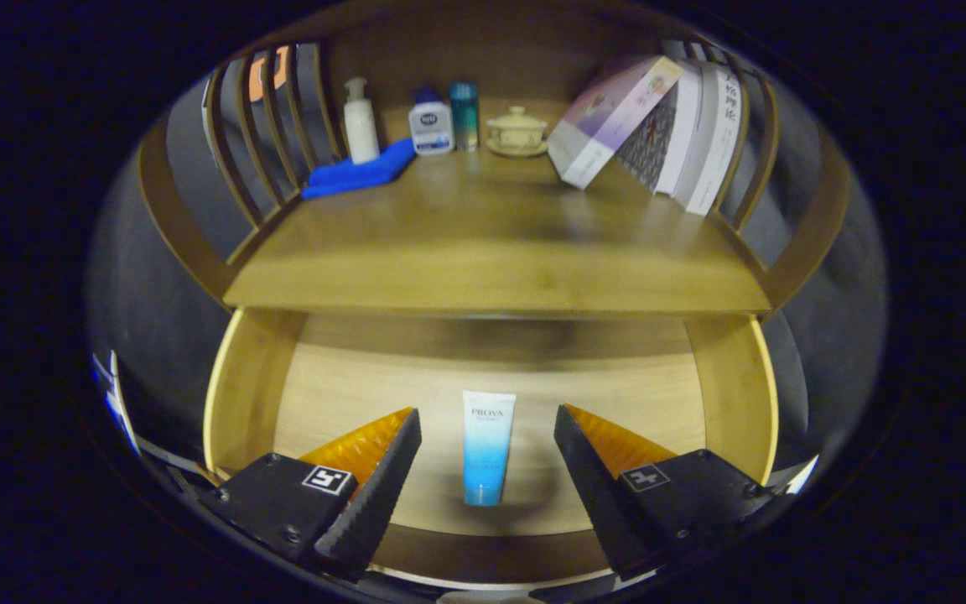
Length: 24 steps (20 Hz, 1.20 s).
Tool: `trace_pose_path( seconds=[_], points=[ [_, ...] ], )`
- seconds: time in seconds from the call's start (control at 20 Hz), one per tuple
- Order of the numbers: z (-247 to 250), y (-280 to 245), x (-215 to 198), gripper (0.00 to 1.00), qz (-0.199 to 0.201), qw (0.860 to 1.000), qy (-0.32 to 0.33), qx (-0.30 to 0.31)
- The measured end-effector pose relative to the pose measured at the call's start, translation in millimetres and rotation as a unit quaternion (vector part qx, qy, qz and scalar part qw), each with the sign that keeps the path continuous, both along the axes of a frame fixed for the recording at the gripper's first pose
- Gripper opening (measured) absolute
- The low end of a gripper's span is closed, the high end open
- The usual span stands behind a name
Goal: Pull open the drawer, take out the items inside it, and place them on the countertop above the cabinet.
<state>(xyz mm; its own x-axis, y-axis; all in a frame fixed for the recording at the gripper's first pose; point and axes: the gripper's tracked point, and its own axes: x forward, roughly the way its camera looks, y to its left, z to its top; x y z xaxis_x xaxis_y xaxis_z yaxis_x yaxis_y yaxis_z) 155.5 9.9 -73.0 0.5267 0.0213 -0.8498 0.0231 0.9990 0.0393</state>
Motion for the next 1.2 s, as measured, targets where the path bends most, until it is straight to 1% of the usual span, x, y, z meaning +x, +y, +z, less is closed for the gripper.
trace_pose_path(
  seconds=[0.1, 0.4, 0.6, 0.7, 0.75, 0.85, 0.95, 1.2],
  points=[
    [-18.9, 2.3, -1.4, 1.00, -0.002, 0.999, 0.039, 0.007],
    [-53.3, -0.4, -7.4, 1.00, -0.015, 0.994, 0.113, -0.002],
    [-64.3, 1.8, -8.7, 0.95, -0.019, 0.991, 0.133, 0.005],
    [-67.0, 3.1, -9.5, 0.87, -0.017, 0.989, 0.144, 0.003],
    [-70.0, 2.8, -11.2, 0.78, -0.019, 0.988, 0.150, 0.001],
    [-75.7, 0.4, -13.9, 0.67, -0.034, 0.986, 0.165, 0.001],
    [-75.5, -1.4, -14.8, 0.54, -0.031, 0.985, 0.167, -0.005],
    [-72.4, -0.4, -14.1, 0.47, -0.034, 0.987, 0.158, 0.008]
  ],
)
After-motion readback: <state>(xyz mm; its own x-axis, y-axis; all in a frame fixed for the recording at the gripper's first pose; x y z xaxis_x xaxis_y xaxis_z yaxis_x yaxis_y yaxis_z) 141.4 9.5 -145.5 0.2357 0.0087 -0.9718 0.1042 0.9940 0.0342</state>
